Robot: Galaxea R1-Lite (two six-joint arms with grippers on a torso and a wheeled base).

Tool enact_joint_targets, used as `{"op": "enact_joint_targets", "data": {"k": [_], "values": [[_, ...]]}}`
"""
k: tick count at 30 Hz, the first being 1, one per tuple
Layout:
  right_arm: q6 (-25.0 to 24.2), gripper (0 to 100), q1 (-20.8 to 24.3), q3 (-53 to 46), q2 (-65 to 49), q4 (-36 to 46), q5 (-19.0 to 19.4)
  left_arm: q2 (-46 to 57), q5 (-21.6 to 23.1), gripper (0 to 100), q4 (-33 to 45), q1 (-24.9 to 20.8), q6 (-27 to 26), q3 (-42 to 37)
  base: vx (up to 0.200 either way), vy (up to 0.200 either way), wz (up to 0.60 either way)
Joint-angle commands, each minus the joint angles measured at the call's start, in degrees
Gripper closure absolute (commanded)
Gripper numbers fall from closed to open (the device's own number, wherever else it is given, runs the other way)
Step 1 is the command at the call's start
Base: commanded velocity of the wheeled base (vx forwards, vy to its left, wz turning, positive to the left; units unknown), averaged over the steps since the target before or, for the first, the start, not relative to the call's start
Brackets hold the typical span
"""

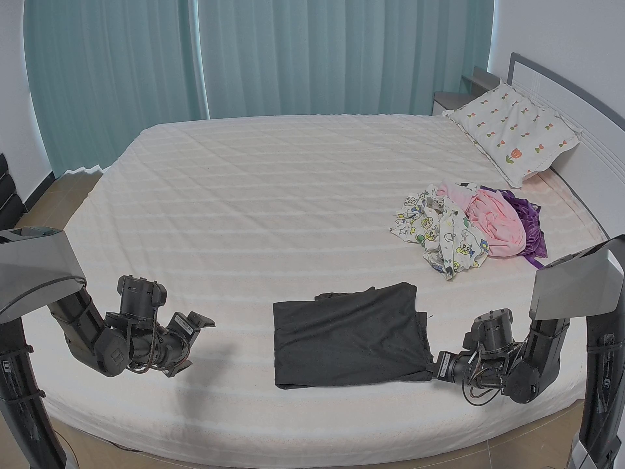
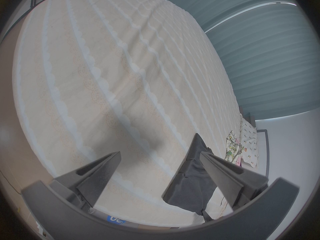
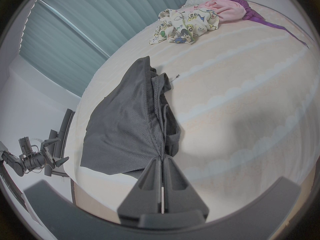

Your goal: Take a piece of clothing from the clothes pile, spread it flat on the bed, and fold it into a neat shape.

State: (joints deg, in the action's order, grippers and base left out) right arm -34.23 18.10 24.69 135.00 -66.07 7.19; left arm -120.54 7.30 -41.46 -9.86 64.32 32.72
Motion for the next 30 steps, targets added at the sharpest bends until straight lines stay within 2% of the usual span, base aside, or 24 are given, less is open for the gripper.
{"op": "enact_joint_targets", "data": {"k": [1,6,7,14,25,30], "values": [[0.48,100,-0.61,-1.66,-0.88,-0.2,0.01,-0.05,-0.01,0,-0.02,0.02,0.02,-0.02,0.0,0.0,0.0],[0.74,100,-0.88,-2.1,-0.88,-0.11,0.01,-0.05,-0.01,0,-0.02,0.02,0.11,-0.02,0.0,0.0,0.0],[1.1,0,-0.96,-2.1,-0.88,0.07,0.01,-0.05,-0.01,0,-0.02,0.02,0.11,-0.02,0.0,0.0,0.0],[2.15,0,-1.58,-1.66,-2.46,-0.55,0.19,-0.05,-0.01,0,-0.02,0.02,0.11,-0.02,0.0,0.0,0.0],[-0.05,0,-4.48,9.06,-2.9,3.67,0.72,0.57,-0.8,0,-0.02,0.02,0.81,-0.11,0.0,0.0,0.0],[-2.51,0,-4.66,13.46,-2.72,6.75,0.63,0.57,-0.36,0,-0.02,0.02,0.72,-0.11,0.2,0.0,0.0]]}}
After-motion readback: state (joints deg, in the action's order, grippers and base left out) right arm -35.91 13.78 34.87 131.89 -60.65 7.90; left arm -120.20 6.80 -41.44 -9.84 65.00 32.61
